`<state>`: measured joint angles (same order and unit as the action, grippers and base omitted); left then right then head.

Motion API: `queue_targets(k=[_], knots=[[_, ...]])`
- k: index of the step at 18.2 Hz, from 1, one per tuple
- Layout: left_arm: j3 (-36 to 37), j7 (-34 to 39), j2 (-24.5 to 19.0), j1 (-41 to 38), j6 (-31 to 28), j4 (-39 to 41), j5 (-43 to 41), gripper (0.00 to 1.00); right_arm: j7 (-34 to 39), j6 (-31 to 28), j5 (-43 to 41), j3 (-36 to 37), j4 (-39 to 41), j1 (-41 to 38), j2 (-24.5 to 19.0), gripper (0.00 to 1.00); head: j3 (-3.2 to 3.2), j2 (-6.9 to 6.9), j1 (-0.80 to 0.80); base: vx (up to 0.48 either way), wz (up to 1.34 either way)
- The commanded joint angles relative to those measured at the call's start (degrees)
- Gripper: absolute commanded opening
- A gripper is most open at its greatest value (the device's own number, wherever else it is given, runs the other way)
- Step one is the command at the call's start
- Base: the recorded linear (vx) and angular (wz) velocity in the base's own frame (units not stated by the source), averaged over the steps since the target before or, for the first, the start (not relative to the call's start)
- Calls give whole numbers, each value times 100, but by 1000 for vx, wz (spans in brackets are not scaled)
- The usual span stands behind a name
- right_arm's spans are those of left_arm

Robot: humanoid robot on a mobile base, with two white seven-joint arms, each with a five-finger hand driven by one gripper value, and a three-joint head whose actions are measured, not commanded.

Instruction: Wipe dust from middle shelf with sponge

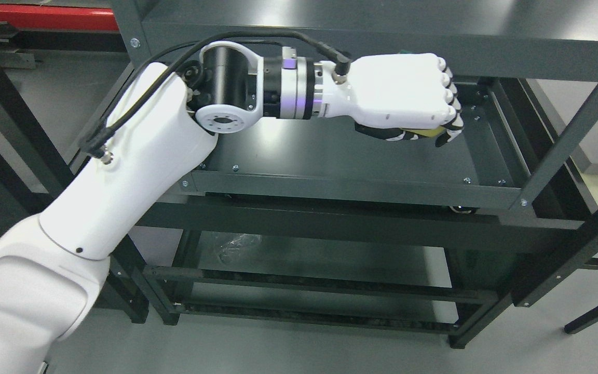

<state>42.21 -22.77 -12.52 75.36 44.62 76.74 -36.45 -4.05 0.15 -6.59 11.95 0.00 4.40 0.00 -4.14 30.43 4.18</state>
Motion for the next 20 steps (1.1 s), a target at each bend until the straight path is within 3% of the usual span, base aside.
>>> queue_targets(k=[1, 6, 13, 18, 20], knots=[[-1196, -175, -1708, -626, 38, 1334, 629, 1, -17, -419, 0, 0, 100, 0, 100, 100, 0, 0, 0, 0, 0], [-2549, -632, -2472, -1374, 38, 1590, 1104, 1, -8, -419, 0, 0, 100, 0, 100, 100, 0, 0, 0, 0, 0], [-4297, -676, -3677, -2743, 38, 1563, 1763, 1, -8, -419, 0, 0, 100, 0, 100, 100, 0, 0, 0, 0, 0], [-4635, -615, -3635, -2931, 38, 1546, 1931, 1, -8, -428, 0, 0, 100, 0, 100, 100, 0, 0, 0, 0, 0], [-4477, -554, -3241, -2756, 38, 1554, 2010, 1, -17, -419, 0, 0, 100, 0, 100, 100, 0, 0, 0, 0, 0]])
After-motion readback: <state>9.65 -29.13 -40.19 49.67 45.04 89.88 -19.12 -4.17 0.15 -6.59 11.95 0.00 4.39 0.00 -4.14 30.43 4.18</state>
